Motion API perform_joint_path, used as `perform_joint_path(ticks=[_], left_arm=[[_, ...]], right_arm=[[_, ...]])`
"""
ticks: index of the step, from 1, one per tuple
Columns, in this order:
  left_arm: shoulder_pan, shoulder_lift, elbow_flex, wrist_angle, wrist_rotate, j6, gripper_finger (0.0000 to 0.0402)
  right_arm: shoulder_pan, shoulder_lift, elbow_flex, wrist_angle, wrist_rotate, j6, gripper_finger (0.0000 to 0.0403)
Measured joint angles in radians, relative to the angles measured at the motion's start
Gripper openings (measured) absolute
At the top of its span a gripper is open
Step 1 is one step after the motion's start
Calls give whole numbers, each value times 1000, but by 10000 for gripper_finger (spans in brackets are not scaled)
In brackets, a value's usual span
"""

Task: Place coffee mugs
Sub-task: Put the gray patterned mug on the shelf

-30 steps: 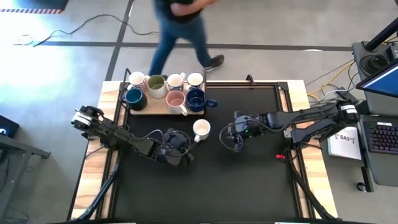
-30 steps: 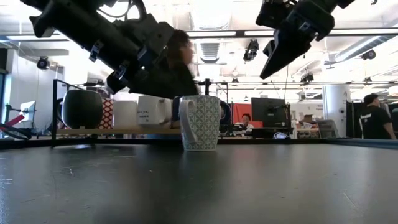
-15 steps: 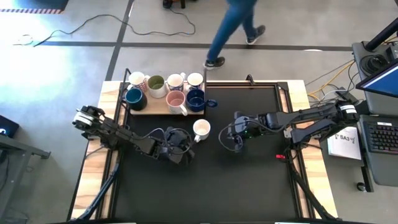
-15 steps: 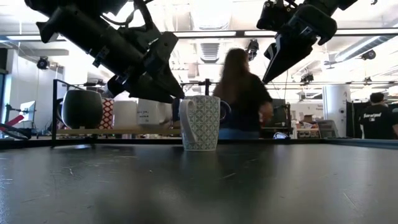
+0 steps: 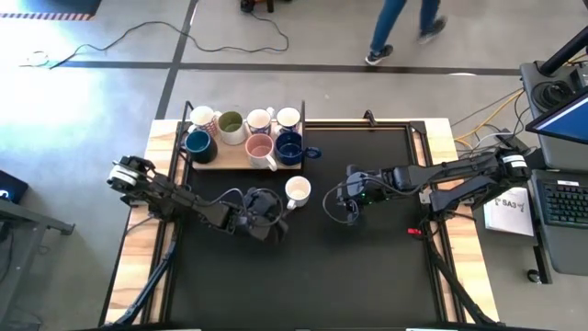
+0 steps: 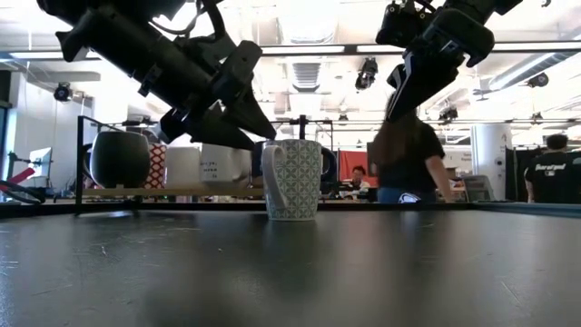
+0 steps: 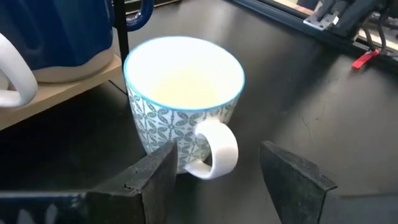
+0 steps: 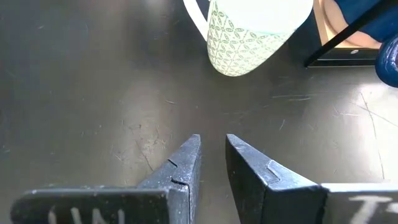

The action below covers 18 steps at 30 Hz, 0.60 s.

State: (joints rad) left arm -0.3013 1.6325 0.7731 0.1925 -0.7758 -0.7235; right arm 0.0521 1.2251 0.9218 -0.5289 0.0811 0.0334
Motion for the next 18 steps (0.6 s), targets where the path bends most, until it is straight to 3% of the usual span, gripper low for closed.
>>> perform_joint_path(ticks=[10,18], left_arm=[[12,2,0,13,0,0,208],[12,83,1,67,-1,-42,208]], right_arm=[[0,0,0,0,0,0,66],[0,1,0,-1,0,7,66]])
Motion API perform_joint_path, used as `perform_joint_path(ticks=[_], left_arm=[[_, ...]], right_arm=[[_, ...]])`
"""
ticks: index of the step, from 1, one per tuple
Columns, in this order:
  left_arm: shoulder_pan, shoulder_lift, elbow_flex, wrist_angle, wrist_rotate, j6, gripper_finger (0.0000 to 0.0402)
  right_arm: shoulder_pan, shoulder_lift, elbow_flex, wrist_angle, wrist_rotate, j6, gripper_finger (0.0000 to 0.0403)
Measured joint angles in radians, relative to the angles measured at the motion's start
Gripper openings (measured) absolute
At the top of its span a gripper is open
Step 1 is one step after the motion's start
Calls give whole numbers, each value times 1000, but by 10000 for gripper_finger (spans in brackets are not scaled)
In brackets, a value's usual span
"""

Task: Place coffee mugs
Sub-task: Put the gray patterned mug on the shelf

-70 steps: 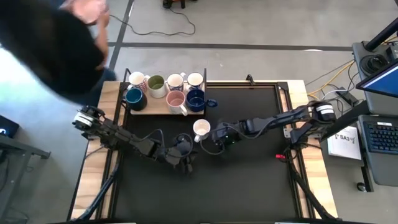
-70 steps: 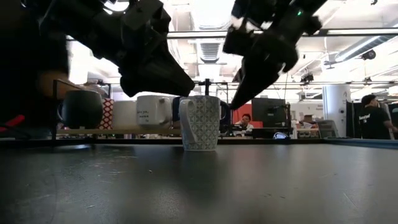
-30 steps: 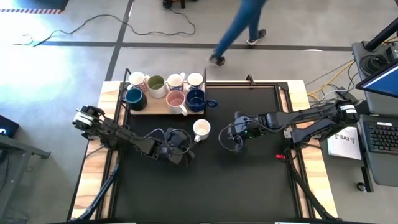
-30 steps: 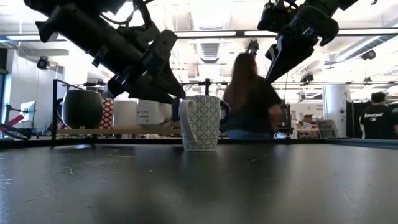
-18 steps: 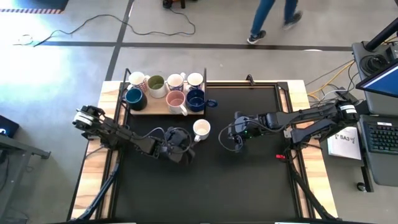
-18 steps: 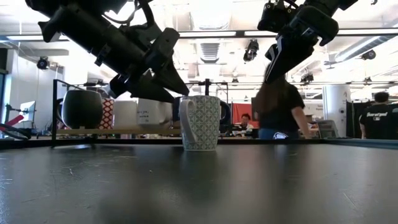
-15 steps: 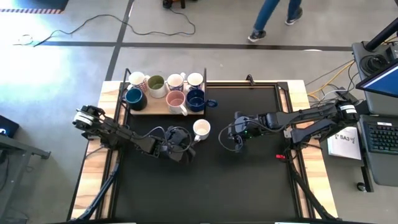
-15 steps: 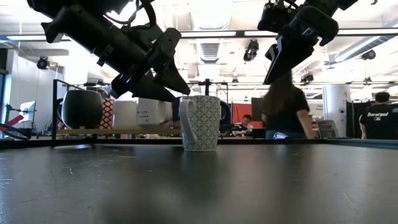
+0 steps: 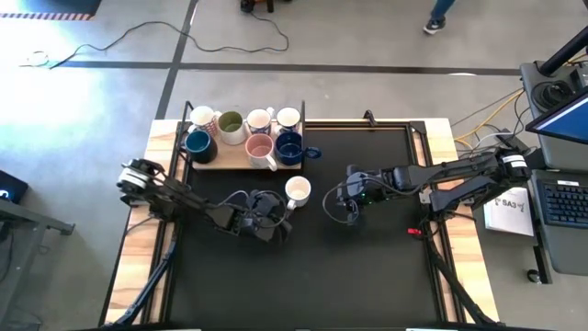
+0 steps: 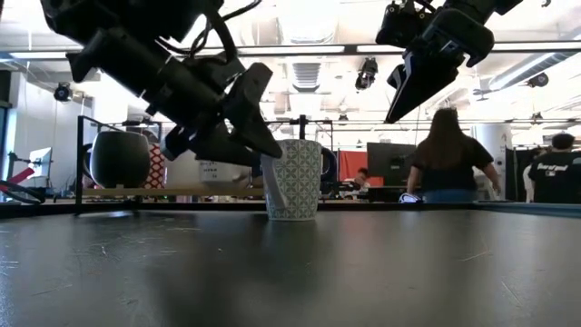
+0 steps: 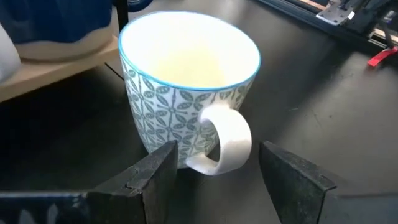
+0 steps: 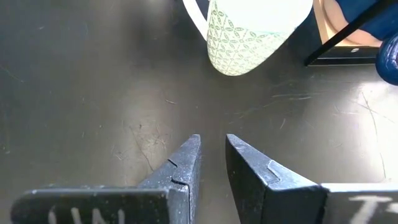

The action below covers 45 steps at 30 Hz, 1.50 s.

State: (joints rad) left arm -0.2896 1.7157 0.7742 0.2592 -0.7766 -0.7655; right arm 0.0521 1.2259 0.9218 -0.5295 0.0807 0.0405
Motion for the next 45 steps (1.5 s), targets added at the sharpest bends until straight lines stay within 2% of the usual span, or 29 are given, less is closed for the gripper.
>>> perform_joint_path(ticks=[8,19,24,35,42,45], left_arm=[[0,24,0,19,-53,19,194],[0,23,0,18,-54,50,90],[0,23,0,18,-54,53,57],[-6,11,0,12,-50,52,54],[-47,-60,0,1,-50,98,52],[-65,-88,0,-57,-92,85,51]], right_arm=[[0,0,0,-15,0,15,66],[0,0,0,-15,0,14,66],[0,0,0,-15,0,13,66],[0,0,0,-15,0,13,66],[0,0,0,-15,0,13,66],[0,1,0,-15,0,13,66]])
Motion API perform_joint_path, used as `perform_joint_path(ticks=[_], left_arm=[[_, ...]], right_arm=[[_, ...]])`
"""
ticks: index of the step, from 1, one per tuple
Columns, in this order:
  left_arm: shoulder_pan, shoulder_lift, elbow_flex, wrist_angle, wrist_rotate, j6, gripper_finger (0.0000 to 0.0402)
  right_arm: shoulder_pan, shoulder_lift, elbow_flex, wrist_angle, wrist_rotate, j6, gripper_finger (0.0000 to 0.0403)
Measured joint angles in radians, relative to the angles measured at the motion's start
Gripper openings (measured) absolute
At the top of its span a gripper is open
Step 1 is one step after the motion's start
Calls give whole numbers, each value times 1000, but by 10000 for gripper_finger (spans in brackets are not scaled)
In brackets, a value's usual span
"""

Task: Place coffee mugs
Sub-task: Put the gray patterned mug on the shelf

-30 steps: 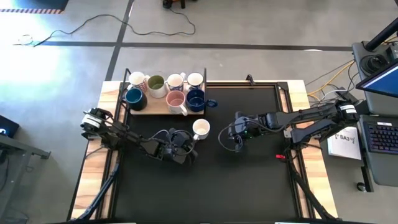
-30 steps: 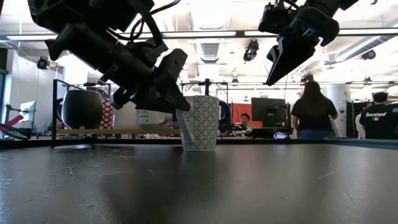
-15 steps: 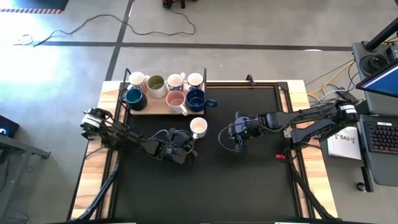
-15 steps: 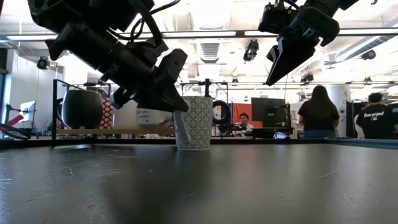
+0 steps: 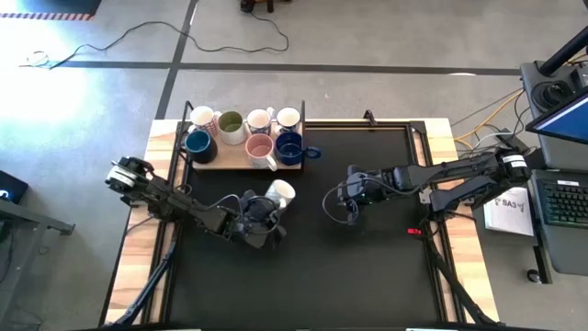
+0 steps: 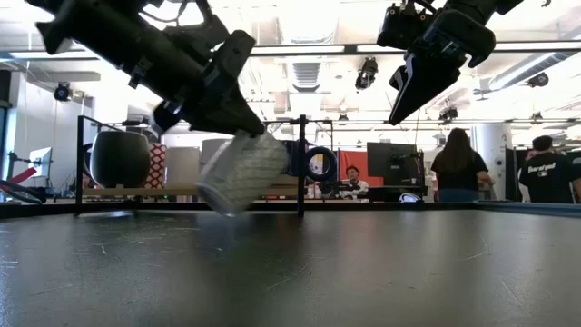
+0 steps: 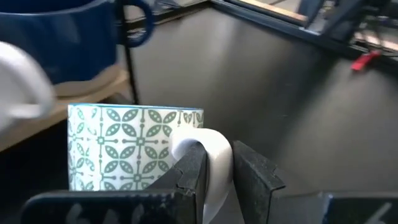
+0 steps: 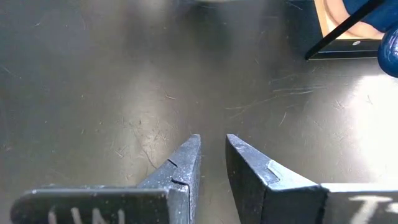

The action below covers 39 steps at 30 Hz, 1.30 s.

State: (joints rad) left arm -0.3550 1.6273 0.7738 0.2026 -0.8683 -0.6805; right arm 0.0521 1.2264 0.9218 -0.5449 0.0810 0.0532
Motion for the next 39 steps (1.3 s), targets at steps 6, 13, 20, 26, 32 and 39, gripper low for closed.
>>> perform_joint_path(ticks=[6,13,20,26,32,39], left_arm=[[-35,-44,0,-198,-115,-157,51],[-86,-77,0,-316,-201,-281,51],[-138,-101,0,-469,-309,-408,52],[-153,-98,0,-692,-357,-607,52],[-152,-81,-3,-752,-453,-665,52],[-152,-9,-7,-752,-475,-717,52]], right_arm=[[0,0,0,0,0,0,66],[0,0,0,3,0,0,66],[0,0,0,3,1,14,66],[0,0,0,4,1,24,66],[0,0,0,23,1,28,66],[0,0,0,69,1,27,66]])
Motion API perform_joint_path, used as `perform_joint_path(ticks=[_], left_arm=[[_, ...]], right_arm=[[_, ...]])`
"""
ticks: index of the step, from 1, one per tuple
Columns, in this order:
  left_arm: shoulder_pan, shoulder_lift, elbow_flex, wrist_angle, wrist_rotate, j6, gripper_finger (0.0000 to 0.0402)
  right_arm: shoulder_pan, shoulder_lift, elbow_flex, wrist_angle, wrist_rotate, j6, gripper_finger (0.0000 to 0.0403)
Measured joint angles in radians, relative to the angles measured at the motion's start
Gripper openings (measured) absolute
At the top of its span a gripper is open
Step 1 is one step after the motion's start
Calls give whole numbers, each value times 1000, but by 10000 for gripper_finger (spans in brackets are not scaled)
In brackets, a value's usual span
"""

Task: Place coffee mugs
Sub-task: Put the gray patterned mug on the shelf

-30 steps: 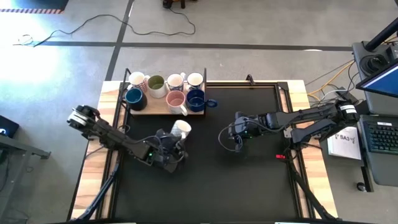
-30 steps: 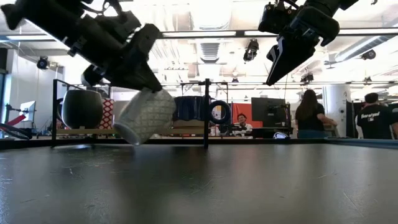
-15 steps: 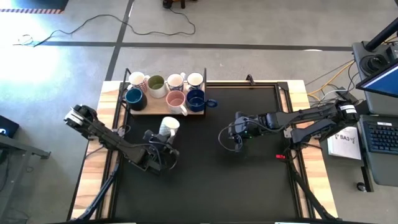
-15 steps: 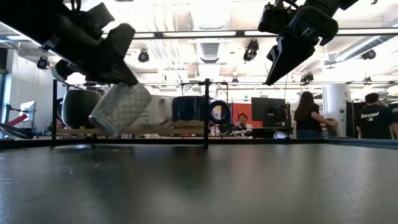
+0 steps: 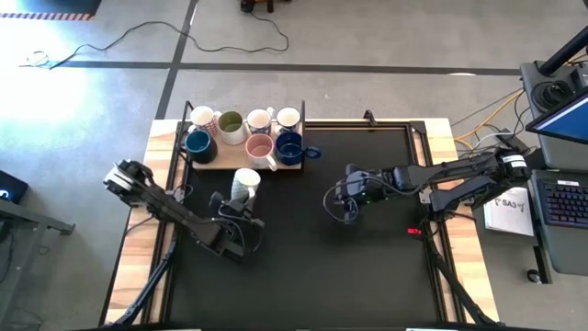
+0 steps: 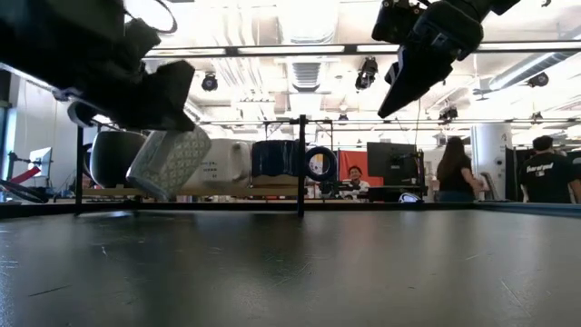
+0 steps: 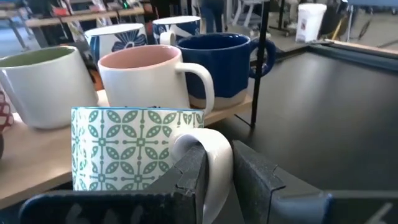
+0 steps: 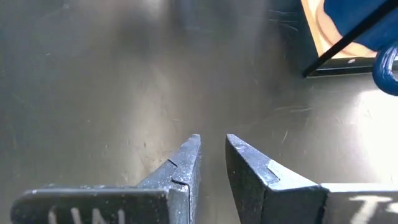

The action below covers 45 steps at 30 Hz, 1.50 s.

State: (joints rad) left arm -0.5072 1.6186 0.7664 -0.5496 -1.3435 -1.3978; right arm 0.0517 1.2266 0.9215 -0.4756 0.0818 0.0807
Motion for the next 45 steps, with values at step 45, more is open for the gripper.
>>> perform_joint_path(ticks=[45], left_arm=[[-49,4,-9,0,441,-63,135]], right_arm=[[0,0,0,46,0,5,66]])
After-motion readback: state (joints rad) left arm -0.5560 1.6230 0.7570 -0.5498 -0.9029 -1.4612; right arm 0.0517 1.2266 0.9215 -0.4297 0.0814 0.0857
